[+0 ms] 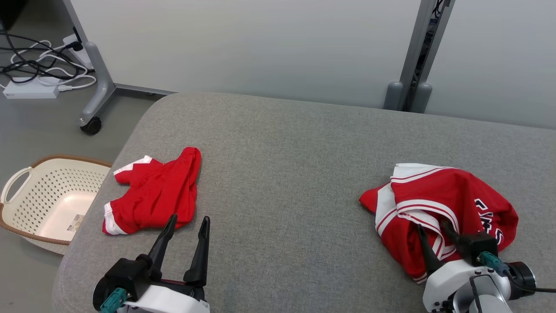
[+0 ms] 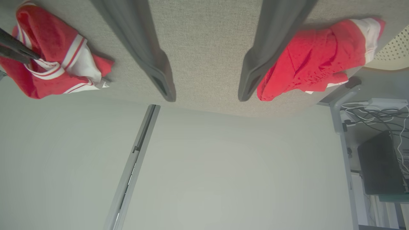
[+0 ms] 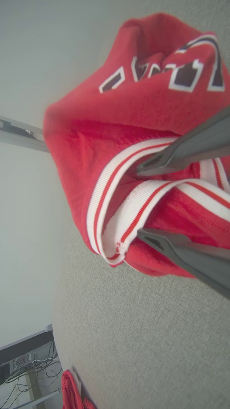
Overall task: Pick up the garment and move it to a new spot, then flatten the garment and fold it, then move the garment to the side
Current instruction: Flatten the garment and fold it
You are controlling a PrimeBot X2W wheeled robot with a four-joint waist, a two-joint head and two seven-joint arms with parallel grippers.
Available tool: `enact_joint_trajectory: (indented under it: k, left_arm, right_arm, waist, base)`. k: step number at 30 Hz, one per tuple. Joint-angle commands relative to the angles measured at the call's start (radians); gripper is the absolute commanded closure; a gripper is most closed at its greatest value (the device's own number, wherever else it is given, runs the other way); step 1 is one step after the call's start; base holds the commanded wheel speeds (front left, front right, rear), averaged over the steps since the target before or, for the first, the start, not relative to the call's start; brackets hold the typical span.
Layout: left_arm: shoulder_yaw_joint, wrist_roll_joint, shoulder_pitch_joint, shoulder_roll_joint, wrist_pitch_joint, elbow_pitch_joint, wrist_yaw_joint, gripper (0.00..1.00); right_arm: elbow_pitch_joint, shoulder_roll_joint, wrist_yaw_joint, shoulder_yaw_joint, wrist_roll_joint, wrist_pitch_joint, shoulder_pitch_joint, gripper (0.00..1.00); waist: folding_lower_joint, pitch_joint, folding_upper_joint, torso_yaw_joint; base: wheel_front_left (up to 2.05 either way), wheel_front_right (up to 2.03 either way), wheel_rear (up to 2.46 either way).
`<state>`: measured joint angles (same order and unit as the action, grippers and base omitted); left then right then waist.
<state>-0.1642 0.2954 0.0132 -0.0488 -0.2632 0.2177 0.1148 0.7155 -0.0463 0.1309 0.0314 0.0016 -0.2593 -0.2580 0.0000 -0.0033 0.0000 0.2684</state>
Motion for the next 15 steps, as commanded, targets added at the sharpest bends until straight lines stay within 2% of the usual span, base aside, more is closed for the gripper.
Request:
enact_joint_trajectory:
  k: [1,11,15]
  left_arm:
    - [0.001,0.003,0.019,-0.003,-0.001,-0.004,0.005,0.0]
    - [0.004,0.001,0.018,-0.003,-0.001,0.001,0.005,0.0]
    - [0.001,0.003,0.019,-0.003,-0.001,0.002,0.006,0.0]
  right_arm:
    - [0.014,-0.008,0.0,-0.006,0.007,-0.007,-0.016,1.0]
    - [0.013,-0.008,0.0,0.002,0.007,-0.008,-0.03,1.0]
    - [-0.029,-0.008,0.0,0.005,0.024,-0.008,-0.024,1.0]
  waist:
    - [0.0,0.003,0.0,0.001]
    - [0.0,0.007,0.0,-0.007]
    - [0.0,0.001,0.0,-0.009]
  base:
    - [0.0,0.0,0.0]
    - [0.0,0.0,0.0]
    - [0.0,0.0,0.0]
